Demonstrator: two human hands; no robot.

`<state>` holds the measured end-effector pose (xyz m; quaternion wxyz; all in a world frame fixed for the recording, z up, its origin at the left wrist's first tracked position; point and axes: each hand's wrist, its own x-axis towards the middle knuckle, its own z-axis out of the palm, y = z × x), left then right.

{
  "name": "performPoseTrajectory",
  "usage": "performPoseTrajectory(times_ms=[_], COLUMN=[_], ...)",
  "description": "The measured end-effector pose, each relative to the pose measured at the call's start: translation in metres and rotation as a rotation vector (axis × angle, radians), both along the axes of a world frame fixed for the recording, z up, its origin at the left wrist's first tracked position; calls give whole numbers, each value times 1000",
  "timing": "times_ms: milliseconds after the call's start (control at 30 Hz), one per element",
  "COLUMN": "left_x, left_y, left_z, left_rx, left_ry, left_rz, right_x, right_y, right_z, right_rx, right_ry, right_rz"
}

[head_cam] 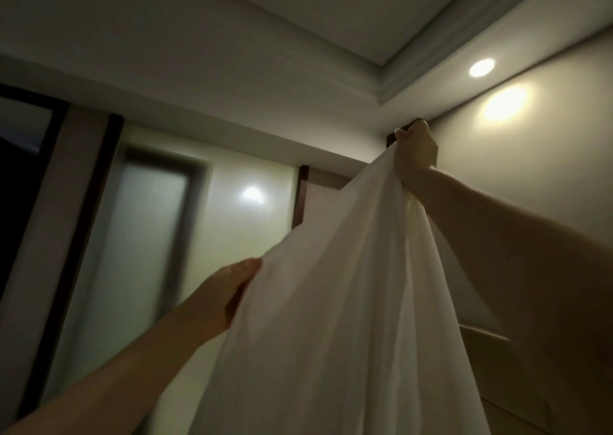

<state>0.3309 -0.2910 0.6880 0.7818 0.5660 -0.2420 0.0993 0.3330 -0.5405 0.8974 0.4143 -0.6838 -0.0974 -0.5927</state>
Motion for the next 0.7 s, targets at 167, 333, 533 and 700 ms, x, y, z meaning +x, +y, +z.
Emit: performPoseTrajectory(times_ms=[167,333,533,700], left_x=[8,16,18,14], left_y=[33,40,32,6], left_z=[15,21,6,-9], left_rx=[290,405,457,662], left_ry=[-191,-136,-188,-325], left_rz=[117,-46,104,302], right_x=[17,32,41,20], right_y=[-19,-45,-73,-44], right_z=[-27,-53,-90,-167], right_rx=[-1,74,56,-102], right_ry=[112,160,382,683], right_rz=[-107,-177,4,418])
